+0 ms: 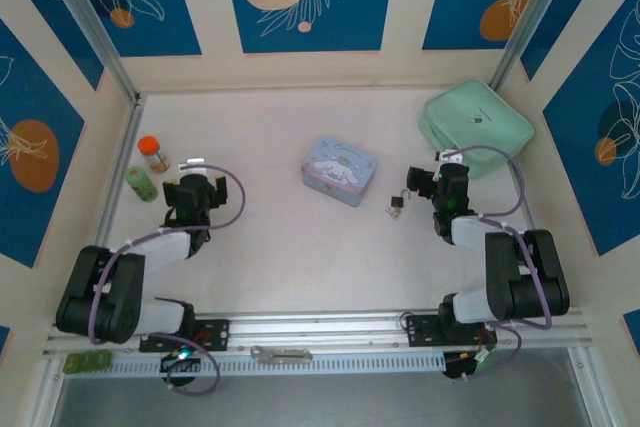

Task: Unlock a padlock with a key

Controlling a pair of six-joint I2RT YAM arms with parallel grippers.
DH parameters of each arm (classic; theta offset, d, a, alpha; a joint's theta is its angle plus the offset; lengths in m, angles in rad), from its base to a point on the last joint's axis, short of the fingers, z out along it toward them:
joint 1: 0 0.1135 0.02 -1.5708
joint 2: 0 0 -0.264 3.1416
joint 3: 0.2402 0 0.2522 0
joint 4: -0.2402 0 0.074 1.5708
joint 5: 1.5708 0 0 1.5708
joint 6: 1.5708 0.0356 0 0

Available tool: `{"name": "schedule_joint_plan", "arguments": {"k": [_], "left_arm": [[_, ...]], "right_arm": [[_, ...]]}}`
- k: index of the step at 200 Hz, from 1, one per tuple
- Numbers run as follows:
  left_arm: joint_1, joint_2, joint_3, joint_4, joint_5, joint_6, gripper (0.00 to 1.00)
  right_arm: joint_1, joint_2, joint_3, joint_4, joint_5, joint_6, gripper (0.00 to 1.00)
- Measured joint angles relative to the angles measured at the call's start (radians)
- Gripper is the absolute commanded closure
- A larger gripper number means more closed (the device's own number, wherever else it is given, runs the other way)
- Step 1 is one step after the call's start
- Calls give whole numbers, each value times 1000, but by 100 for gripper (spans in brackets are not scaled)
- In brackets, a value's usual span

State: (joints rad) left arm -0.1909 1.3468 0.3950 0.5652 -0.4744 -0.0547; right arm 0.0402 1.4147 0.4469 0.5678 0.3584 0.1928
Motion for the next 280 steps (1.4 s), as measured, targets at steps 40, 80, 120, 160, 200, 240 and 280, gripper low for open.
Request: {"name": "schedule_joint_plan", "arguments": {"k": [40, 80, 120, 160, 200, 240, 280], "left_arm": [[19, 127, -90, 308, 41, 63, 0], [31, 220, -102, 467, 132, 91, 0], [45, 222, -68, 445, 164, 90, 0], [47, 222, -59, 444, 174, 90, 0], [47, 222, -59, 444, 179, 90, 0], [47, 222, -59, 444, 179, 90, 0], [47, 222, -59, 444, 179, 91, 0]], "right_arm": [[-10, 81, -8, 107, -62, -31, 1], [-11, 104, -50, 209, -72, -33, 1], [-7, 106, -50, 239, -71, -34, 1], [-7, 106, -50, 242, -71, -37, 1], [-7, 106, -50, 246, -71, -37, 1], [-7, 106, -50, 248, -71, -37, 1], [-7, 106, -50, 248, -71, -37, 1]]}}
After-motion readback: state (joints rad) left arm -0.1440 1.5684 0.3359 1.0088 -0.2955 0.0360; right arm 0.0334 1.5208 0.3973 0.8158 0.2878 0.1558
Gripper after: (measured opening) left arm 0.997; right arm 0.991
